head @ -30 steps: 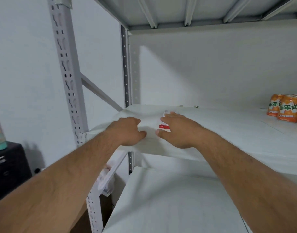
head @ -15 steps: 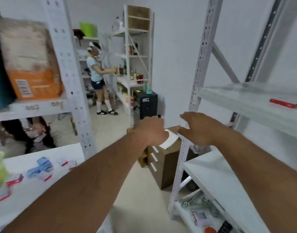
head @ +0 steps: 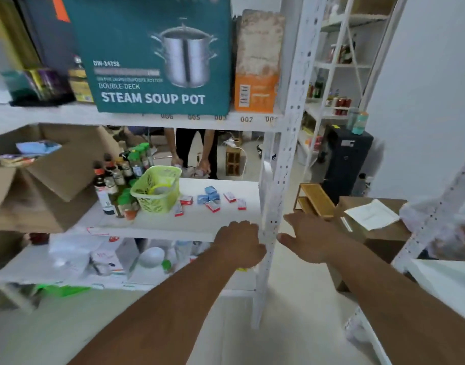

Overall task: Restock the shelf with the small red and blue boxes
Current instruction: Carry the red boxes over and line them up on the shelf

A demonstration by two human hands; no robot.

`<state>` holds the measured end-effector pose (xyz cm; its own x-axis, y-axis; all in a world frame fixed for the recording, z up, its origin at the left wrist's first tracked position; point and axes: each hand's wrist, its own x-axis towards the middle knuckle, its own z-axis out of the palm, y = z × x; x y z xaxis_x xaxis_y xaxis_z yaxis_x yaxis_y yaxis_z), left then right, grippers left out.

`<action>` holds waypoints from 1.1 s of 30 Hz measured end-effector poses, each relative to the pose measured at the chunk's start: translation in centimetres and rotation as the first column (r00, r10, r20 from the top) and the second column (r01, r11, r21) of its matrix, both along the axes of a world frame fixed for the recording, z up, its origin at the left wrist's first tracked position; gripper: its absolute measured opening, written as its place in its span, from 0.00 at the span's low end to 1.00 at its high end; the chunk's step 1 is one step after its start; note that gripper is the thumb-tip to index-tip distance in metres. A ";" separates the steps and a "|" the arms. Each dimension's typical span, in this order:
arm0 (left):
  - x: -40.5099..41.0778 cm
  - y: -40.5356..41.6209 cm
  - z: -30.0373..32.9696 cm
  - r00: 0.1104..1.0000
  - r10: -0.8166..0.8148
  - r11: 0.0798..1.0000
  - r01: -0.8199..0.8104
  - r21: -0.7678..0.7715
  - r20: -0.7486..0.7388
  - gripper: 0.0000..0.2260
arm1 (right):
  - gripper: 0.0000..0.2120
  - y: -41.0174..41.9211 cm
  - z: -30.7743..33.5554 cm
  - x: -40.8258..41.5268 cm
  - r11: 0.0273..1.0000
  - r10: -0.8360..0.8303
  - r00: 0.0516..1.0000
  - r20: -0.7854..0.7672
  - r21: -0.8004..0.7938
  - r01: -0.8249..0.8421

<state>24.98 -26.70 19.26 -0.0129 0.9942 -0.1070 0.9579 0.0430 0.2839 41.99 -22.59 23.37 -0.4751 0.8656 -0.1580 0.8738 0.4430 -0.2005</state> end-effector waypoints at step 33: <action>-19.3 3.2 -5.4 0.961 0.260 0.953 -0.272 -0.132 -0.096 0.25 | 0.24 8.7 -9.4 -17.3 0.994 0.033 0.999 -0.027 -0.106 -0.035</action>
